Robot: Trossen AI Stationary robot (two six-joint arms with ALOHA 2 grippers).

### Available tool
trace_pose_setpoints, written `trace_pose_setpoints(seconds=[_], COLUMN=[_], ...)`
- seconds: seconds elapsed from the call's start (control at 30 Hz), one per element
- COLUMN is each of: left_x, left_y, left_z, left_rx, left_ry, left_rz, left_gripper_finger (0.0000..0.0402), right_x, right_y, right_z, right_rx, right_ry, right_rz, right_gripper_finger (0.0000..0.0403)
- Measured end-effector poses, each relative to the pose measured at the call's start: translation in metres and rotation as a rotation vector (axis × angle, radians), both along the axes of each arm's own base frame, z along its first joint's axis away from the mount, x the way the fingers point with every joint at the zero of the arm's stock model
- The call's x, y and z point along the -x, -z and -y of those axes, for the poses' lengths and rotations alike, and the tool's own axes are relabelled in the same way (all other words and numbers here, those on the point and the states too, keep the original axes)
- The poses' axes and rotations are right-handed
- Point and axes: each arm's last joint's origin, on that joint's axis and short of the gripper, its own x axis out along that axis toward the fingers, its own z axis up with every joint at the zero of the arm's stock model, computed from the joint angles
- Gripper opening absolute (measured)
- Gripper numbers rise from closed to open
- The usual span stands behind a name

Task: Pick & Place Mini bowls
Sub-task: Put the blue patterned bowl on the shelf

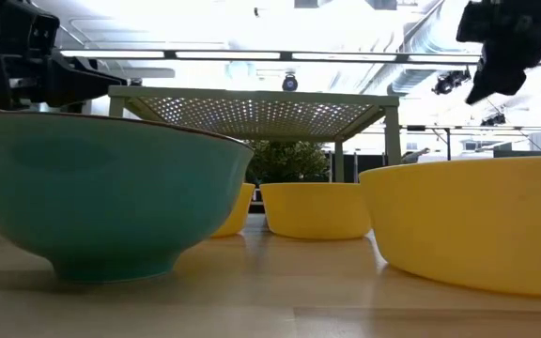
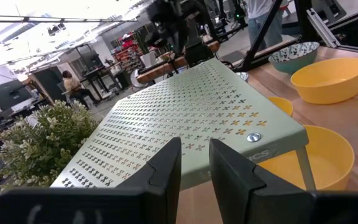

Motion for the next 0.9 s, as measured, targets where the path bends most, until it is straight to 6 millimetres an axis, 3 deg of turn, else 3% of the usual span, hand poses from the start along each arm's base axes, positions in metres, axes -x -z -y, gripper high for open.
trace_pose_setpoints(seconds=[0.37, 0.73, 0.9], left_x=[0.000, 0.000, 0.000], left_y=[0.000, 0.000, 0.000], left_z=[0.000, 0.000, 0.000], left_rx=[0.000, 0.000, 0.000], left_ry=[0.000, 0.000, 0.000], left_rz=[0.000, 0.000, 0.000], left_gripper_finger=[0.0078, 0.0078, 0.0078], right_x=[-0.023, -0.052, -0.063], right_y=[0.023, 0.052, 0.063], right_z=[0.001, 0.006, 0.006], right_rx=[-0.117, -0.125, -0.223], right_ry=[-0.109, -0.166, -0.172], right_rz=[-0.245, -0.448, -0.479], right_gripper_finger=[0.0013, 0.0162, 0.0204])
